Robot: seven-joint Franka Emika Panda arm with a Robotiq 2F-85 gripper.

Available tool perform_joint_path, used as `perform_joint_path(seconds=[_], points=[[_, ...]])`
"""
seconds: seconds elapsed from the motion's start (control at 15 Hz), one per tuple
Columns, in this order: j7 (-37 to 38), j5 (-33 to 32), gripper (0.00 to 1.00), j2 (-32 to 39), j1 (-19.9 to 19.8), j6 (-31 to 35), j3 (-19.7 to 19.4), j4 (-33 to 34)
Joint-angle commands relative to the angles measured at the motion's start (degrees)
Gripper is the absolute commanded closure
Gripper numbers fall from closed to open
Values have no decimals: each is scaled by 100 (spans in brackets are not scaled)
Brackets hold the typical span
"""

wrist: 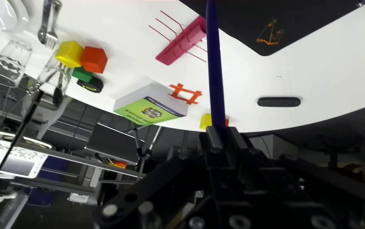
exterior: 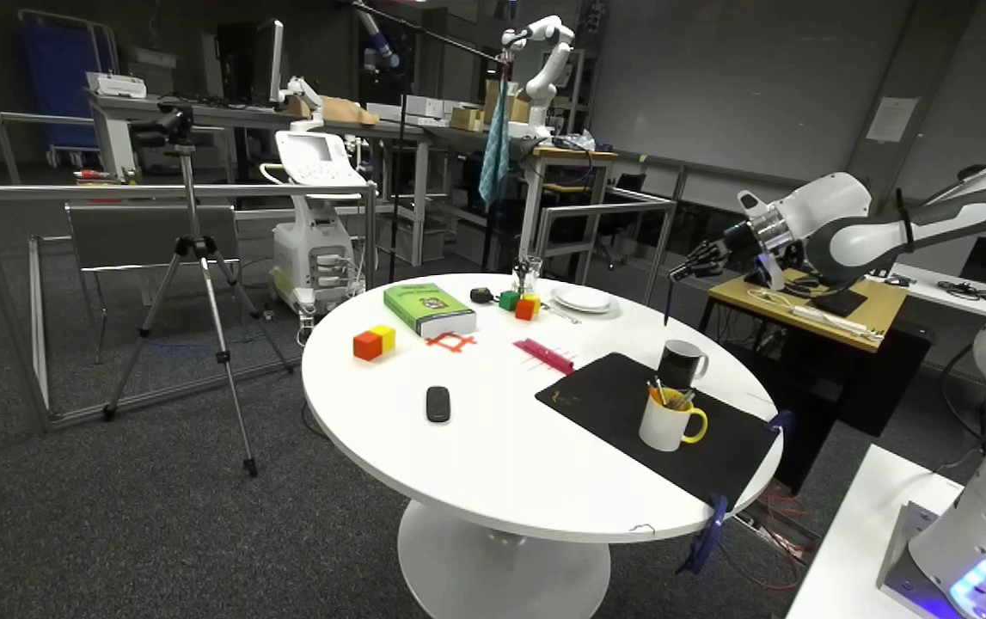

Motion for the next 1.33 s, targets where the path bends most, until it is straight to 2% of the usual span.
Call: perform_joint_path(seconds=[0.0,0.27,0.67,0.93,1.27], points=[[-557,335,97,-552,-73,-34,316,-344],[-1038,702,97,-1029,79,-393,456,-556],[-2089,1815,97,-1540,239,-1515,558,-555],[-2667,2687,97,-1568,165,-2364,660,-445],[-3034,3123,97,-1295,141,-2950,545,-285]])
